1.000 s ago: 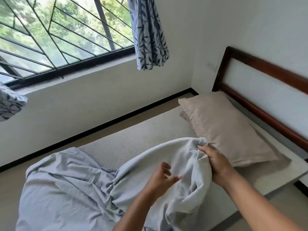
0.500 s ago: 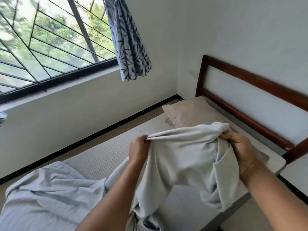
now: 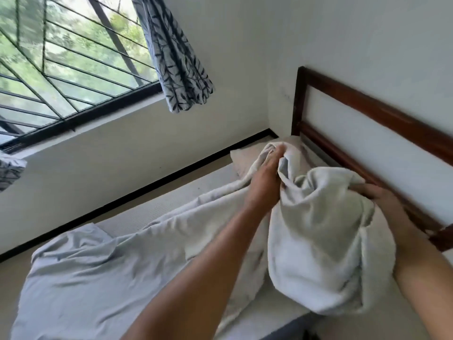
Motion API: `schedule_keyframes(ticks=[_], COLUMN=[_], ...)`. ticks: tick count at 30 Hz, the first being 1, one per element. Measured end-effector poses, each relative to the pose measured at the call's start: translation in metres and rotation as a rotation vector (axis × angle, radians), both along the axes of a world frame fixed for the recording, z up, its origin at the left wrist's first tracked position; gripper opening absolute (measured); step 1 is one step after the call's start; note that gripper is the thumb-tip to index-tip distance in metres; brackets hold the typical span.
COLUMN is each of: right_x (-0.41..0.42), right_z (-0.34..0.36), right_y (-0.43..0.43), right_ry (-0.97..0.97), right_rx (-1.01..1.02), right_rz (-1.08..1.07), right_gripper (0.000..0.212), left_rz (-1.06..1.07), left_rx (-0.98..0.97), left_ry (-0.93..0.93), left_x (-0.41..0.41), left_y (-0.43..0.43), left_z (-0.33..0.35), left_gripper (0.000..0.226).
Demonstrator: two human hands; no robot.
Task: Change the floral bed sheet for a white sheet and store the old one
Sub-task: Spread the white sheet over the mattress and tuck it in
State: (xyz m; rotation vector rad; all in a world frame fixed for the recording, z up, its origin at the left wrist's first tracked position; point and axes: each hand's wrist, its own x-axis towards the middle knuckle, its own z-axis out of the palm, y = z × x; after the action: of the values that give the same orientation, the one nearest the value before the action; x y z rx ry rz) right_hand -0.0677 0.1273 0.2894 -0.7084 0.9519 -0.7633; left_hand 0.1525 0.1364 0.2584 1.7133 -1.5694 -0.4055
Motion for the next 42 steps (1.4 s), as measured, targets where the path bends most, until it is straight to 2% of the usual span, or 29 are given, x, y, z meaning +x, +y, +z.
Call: schedule_keyframes(ticks=[1, 2, 4, 6, 8, 12, 13, 15, 16, 17, 20, 23, 24, 25, 27, 30, 32, 34, 35, 39, 42], right_x=[-0.004, -0.002, 0.007, 0.012, 0.02, 0.041, 0.045, 0.047, 0.046, 0.044, 0.037, 0.039, 0.043, 0.048, 0.059, 0.06, 0.047, 0.029, 0.022, -0.012, -0.03], right_z=[-0.006, -0.009, -0.027, -0.044, -0.051, -0.061, -0.062, -0.056, -0.054, -0.055, -0.061, -0.072, -0.075, -0.077, -0.075, -0.062, -0.049, -0.037, -0.031, -0.015, 0.001], right_y=[-0.006, -0.004, -0.001, -0.004, -0.011, -0.019, -0.022, -0.031, -0.037, -0.043, -0.054, -0.044, -0.04, -0.038, -0.04, -0.055, -0.069, -0.082, -0.087, -0.108, -0.1], right_ry=[0.001, -0.008, -0.026, -0.082, -0.092, -0.103, -0.102, -0.087, -0.096, -0.09, 0.154, 0.361, 0.409, 0.459, 0.531, 0.654, 0.729, 0.762, 0.761, 0.85, 0.853], right_rx=[0.049, 0.088, 0.193, 0.214, 0.189, 0.13, 0.117, 0.113, 0.124, 0.122, -0.094, -0.255, -0.3, -0.337, -0.414, -0.517, -0.557, -0.557, -0.56, -0.618, -0.707], right_rz=[0.007, 0.024, 0.063, -0.001, -0.062, 0.034, 0.064, 0.116, 0.129, 0.147, 0.309, 0.579, 0.62, 0.627, 0.58, 0.523, 0.471, 0.311, 0.198, -0.223, -0.335], right_gripper=[0.05, 0.044, 0.028, 0.025, 0.024, 0.027, 0.027, 0.03, 0.032, 0.033, 0.038, 0.064, 0.062, 0.05, 0.026, 0.035, 0.027, 0.016, 0.018, 0.024, 0.023], left_rz=[0.019, 0.058, 0.14, 0.167, 0.142, -0.007, -0.003, 0.084, 0.144, 0.209, 0.32, 0.329, 0.336, 0.352, 0.422, 0.578, 0.684, 0.787, 0.816, 0.821, 0.728], left_rx=[0.128, 0.23, 0.364, 0.391, 0.39, 0.368, 0.347, 0.304, 0.297, 0.303, 0.3, 0.298, 0.286, 0.261, 0.174, 0.077, 0.008, -0.047, -0.083, -0.178, -0.153], left_ry=[0.038, 0.062, 0.046, 0.095, 0.231, 0.538, 0.571, 0.571, 0.593, 0.605, 0.755, 0.806, 0.799, 0.797, 0.846, 0.867, 0.941, 1.045, 1.055, 1.017, 0.993], left_x=[-0.003, -0.003, -0.01, -0.029, -0.046, -0.073, -0.075, -0.071, -0.067, -0.06, -0.033, -0.005, 0.004, 0.014, 0.035, 0.067, 0.09, 0.11, 0.12, 0.15, 0.156], left_y=[0.0, 0.009, 0.027, 0.047, 0.065, 0.081, 0.078, 0.067, 0.061, 0.055, 0.038, 0.023, 0.019, 0.015, 0.008, 0.004, 0.0, -0.007, -0.011, -0.035, -0.058], left_z=[-0.01, -0.013, -0.03, -0.045, -0.057, -0.064, -0.063, -0.06, -0.055, -0.051, -0.029, -0.004, 0.0, 0.002, 0.006, 0.011, 0.013, 0.011, 0.01, 0.011, 0.025], left_gripper=[0.062, 0.066, 0.057, 0.048, 0.047, 0.062, 0.056, 0.023, 0.013, 0.018, 0.039, 0.053, 0.056, 0.059, 0.057, 0.04, 0.035, 0.035, 0.036, 0.047, 0.047])
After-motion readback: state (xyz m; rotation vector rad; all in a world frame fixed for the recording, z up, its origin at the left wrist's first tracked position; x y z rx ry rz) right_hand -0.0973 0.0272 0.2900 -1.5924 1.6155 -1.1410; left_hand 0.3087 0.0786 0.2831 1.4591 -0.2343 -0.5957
